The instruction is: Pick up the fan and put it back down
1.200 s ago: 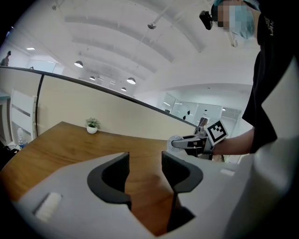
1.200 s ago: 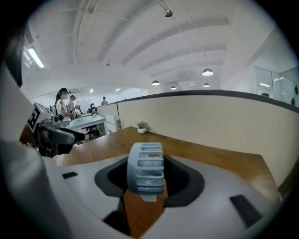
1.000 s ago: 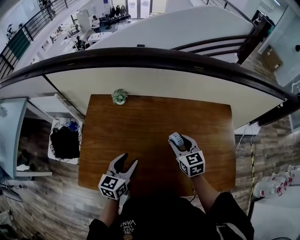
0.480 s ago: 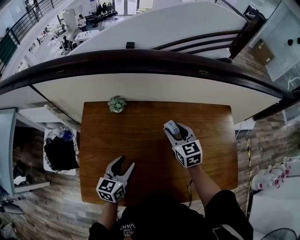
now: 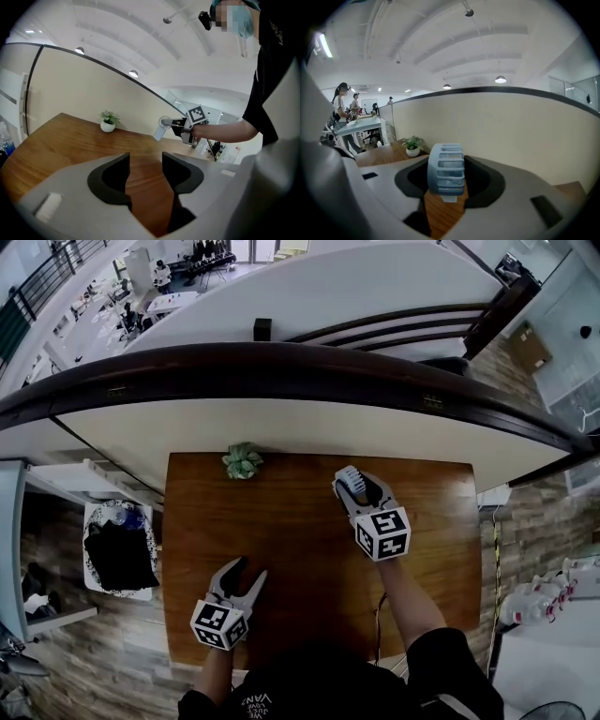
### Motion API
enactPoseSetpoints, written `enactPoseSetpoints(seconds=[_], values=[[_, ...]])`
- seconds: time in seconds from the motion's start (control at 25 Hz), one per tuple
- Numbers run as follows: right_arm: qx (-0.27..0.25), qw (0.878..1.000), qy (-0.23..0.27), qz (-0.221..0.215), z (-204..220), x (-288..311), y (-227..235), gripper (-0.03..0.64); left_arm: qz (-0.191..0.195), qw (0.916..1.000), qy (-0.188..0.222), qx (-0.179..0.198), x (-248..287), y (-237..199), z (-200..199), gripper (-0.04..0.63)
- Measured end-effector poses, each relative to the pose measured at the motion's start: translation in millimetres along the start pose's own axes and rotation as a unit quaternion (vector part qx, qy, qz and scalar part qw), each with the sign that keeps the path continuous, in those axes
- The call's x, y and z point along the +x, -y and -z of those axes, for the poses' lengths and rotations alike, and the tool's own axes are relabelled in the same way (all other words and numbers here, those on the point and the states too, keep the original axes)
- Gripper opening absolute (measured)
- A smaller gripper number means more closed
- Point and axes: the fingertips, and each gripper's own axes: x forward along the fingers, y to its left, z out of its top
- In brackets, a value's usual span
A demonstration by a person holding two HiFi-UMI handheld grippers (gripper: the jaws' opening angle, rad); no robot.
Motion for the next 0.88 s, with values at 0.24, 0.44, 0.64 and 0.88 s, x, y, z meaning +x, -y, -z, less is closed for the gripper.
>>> enactPoseSetpoints(seconds=[0.24,0.44,0.64,0.88], values=[[0.013,1.000,0.011,0.007,-7.7,26.8,13.8,0.190,-0.002,0.9999,-0.008,-0.010,7.4,-17.7,0.1,0.202],[0.014,1.000,0.022,0.003,-14.3,50.2,22.7,0.190,0.006,0.9999,-0.008,-0.012,19.4,-27.4,-1.0,0.202],[0.006,1.000,0.020,-0.011,-17.9,68.8,20.1,0.190,0.010,0.9998,-0.007,-0.012,29.8,-35.2,-4.9,0.202],[0.007,1.000,0.009,-0.026,-10.2,81.9,14.0,0.190,0.015,0.9998,-0.002,-0.015,37.5,-36.3,-5.5,0.201]])
